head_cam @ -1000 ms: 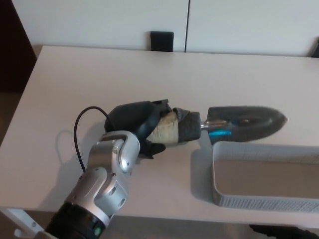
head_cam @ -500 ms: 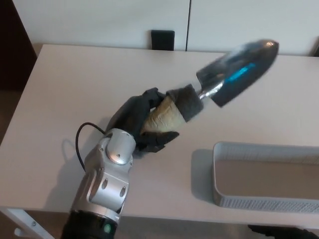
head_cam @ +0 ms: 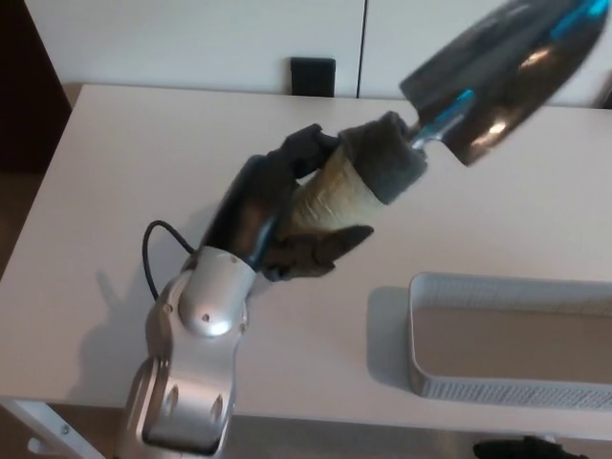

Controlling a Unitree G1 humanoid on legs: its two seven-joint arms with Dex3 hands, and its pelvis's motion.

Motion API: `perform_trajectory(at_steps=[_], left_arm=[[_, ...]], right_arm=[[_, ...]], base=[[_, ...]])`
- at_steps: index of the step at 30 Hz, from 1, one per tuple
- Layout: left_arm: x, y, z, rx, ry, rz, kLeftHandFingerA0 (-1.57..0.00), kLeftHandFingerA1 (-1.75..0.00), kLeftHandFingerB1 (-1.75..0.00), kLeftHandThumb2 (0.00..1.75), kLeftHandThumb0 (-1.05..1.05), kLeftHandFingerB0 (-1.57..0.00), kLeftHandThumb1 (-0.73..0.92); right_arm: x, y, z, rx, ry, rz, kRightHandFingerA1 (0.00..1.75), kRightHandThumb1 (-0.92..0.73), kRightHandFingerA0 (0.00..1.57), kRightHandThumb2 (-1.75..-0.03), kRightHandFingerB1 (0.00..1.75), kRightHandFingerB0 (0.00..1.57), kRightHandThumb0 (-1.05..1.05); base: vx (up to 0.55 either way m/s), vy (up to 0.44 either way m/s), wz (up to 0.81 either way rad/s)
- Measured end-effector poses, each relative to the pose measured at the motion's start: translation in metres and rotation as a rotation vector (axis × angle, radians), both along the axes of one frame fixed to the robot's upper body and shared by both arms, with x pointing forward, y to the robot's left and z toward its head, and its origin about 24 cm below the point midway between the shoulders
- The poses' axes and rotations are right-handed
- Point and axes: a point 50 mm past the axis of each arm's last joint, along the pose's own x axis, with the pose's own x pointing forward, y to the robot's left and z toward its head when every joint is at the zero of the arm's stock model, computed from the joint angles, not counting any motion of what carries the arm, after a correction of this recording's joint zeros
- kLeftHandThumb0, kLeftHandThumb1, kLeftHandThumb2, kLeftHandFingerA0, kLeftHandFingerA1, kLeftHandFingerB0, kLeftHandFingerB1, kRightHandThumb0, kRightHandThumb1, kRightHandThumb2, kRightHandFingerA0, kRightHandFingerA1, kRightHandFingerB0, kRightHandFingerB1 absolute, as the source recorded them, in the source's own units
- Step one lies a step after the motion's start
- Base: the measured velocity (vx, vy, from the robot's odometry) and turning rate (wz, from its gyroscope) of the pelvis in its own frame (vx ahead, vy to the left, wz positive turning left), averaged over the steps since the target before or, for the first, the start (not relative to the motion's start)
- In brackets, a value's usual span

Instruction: The robot walks towards a desk on which a shovel is kept on the left hand side and a container is kept on the right hand side. The robot picks up the shovel using its left hand and places it in the container.

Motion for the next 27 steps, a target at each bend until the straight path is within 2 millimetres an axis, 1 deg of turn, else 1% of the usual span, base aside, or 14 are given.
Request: perform_trajectory(at_steps=[1, 7, 9, 12, 13, 17, 18, 20, 21, 22, 23, 25, 26, 27], left_arm=[[-0.004, -0.002, 0.003, 0.003, -0.014, -0.021, -0.91, -1.46, -1.06, 0.7, -0.15, -0.74, 0.81], [-0.021, -0.012, 0.026, 0.089, -0.109, -0.185, -0.89, -1.46, -1.09, 0.72, -0.08, -0.75, 0.79], [-0.02, -0.012, 0.032, 0.129, -0.122, -0.215, -0.9, -1.43, -1.04, 0.71, -0.08, -0.78, 0.78], [-0.017, -0.012, 0.037, 0.159, -0.121, -0.243, -0.88, -1.47, -1.05, 0.67, -0.14, -0.76, 0.81], [-0.016, -0.012, 0.038, 0.159, -0.114, -0.249, -0.93, -1.45, -1.04, 0.7, -0.15, -0.78, 0.8], [-0.011, -0.013, 0.044, 0.168, -0.089, -0.262, -0.91, -1.49, -1.11, 0.75, -0.17, -0.78, 0.78], [-0.009, -0.013, 0.047, 0.175, -0.087, -0.263, -0.87, -1.46, -1.05, 0.74, -0.18, -0.77, 0.76], [-0.003, -0.015, 0.051, 0.229, -0.096, -0.263, -0.81, -1.5, -0.97, 0.67, -0.22, -0.76, 0.76], [-0.001, -0.016, 0.052, 0.265, -0.104, -0.263, -0.85, -1.18, -0.54, 0.63, -0.25, -0.63, 0.79], [0.002, -0.017, 0.053, 0.303, -0.109, -0.26, -0.88, -0.93, -0.48, 0.63, -0.27, -0.6, 0.79], [0.005, -0.018, 0.054, 0.342, -0.112, -0.258, -0.89, -0.8, -0.47, 0.63, -0.28, -0.61, 0.76], [0.011, -0.021, 0.055, 0.407, -0.119, -0.252, -0.89, -0.8, -0.47, 0.63, -0.28, -0.61, 0.76], [0.014, -0.021, 0.055, 0.439, -0.124, -0.248, -0.87, -0.72, -0.48, 0.63, -0.27, -0.62, 0.77], [0.016, -0.022, 0.055, 0.466, -0.129, -0.246, -0.85, -0.86, -0.54, 0.65, -0.31, -0.68, 0.79]], right_arm=[[-0.002, 0.0, -0.002, -0.005, 0.01, 0.004, 0.48, -0.54, 0.53, -0.56, 0.41, 0.42, -0.49], [-0.014, -0.005, -0.006, -0.045, 0.053, 0.039, 0.48, -0.55, 0.51, -0.56, 0.41, 0.4, -0.45], [-0.014, -0.005, -0.006, -0.055, 0.053, 0.051, 0.49, -0.55, 0.54, -0.56, 0.42, 0.41, -0.48], [-0.011, -0.007, -0.007, -0.071, 0.052, 0.066, 0.48, -0.54, 0.52, -0.55, 0.41, 0.4, -0.48], [-0.011, -0.007, -0.007, -0.073, 0.05, 0.068, 0.49, -0.53, 0.53, -0.55, 0.42, 0.41, -0.48], [-0.008, -0.007, -0.006, -0.08, 0.036, 0.081, 0.49, -0.53, 0.53, -0.56, 0.41, 0.4, -0.51], [-0.008, -0.007, -0.006, -0.083, 0.034, 0.085, 0.47, -0.54, 0.51, -0.56, 0.4, 0.4, -0.52], [-0.007, -0.008, -0.006, -0.094, 0.032, 0.097, 0.46, -0.55, 0.51, -0.57, 0.4, 0.41, -0.53], [-0.006, -0.008, -0.006, -0.099, 0.03, 0.104, 0.47, -0.56, 0.51, -0.57, 0.39, 0.4, -0.53], [-0.006, -0.008, -0.006, -0.106, 0.028, 0.112, 0.46, -0.56, 0.52, -0.57, 0.39, 0.41, -0.53], [-0.005, -0.008, -0.006, -0.111, 0.027, 0.119, 0.46, -0.55, 0.53, -0.56, 0.39, 0.41, -0.52], [-0.002, -0.008, -0.005, -0.117, 0.021, 0.124, 0.46, -0.55, 0.53, -0.56, 0.39, 0.41, -0.52], [-0.001, -0.008, -0.005, -0.12, 0.018, 0.126, 0.46, -0.55, 0.52, -0.57, 0.39, 0.4, -0.51], [0.0, -0.008, -0.005, -0.121, 0.015, 0.127, 0.46, -0.55, 0.51, -0.57, 0.39, 0.41, -0.52]], base=[[0.0, 0.0, 0.0], [0.0, 0.0, 0.0], [0.0, 0.0, 0.0], [0.0, 0.0, 0.0], [0.0, 0.0, 0.0], [0.0, 0.0, 0.0], [0.0, 0.0, 0.0], [0.0, 0.0, 0.0], [0.0, 0.0, 0.0], [0.0, 0.0, 0.0], [0.0, 0.0, 0.0], [0.0, 0.0, 0.0], [0.0, 0.0, 0.0], [0.0, 0.0, 0.0]])
